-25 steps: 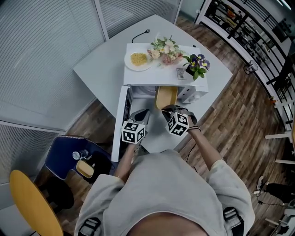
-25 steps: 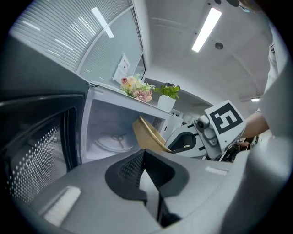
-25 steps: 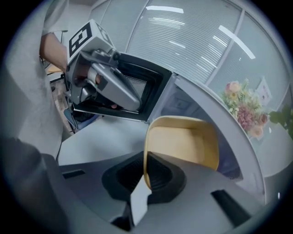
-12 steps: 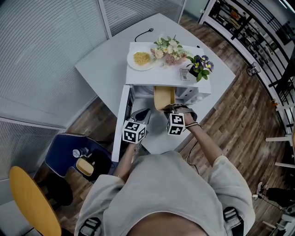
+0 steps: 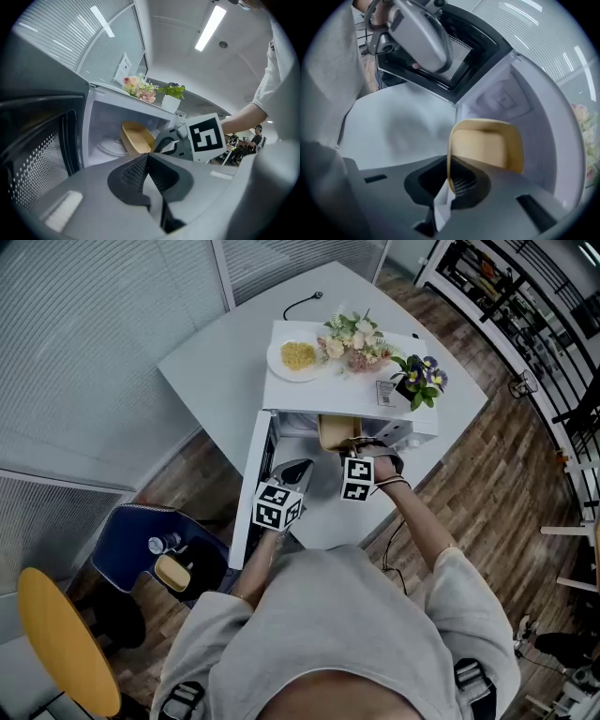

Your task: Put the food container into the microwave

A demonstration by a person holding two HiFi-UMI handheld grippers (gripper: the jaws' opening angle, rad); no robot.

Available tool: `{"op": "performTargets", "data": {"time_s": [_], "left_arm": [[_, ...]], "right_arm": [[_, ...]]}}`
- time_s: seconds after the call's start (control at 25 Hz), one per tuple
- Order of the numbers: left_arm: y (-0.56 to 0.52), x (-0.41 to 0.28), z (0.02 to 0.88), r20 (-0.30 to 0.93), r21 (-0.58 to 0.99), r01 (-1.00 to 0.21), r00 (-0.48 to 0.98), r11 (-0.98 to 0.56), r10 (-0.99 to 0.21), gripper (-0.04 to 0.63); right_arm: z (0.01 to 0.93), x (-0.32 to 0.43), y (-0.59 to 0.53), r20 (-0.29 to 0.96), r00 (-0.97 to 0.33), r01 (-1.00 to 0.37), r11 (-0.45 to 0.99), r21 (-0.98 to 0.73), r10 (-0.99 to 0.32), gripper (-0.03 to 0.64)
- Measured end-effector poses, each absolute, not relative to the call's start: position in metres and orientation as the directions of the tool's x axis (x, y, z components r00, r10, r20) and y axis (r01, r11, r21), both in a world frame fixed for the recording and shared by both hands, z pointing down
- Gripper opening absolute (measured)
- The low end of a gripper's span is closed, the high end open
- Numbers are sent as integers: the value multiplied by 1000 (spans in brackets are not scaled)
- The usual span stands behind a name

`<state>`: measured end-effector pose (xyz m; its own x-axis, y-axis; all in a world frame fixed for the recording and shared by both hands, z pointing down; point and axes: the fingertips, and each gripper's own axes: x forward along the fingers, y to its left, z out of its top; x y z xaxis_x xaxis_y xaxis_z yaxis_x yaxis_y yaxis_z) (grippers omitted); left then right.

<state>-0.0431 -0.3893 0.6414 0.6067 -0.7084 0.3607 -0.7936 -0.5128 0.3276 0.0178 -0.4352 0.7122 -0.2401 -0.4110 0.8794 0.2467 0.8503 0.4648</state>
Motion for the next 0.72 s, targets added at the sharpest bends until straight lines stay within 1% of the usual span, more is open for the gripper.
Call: {"op": "performTargets", "data": {"time_s": [0.24,0.72], "left_arm": [[-390,-42,643,368,329,-789,613,-520,-699,11],[-390,-45,645,375,335,-787,616,-518,-693,11]], "right_arm": [[714,12,-465,870,-237,178,861,477,-433,18],[716,-9,-504,840,-247,140,840,525,-484,18]]}}
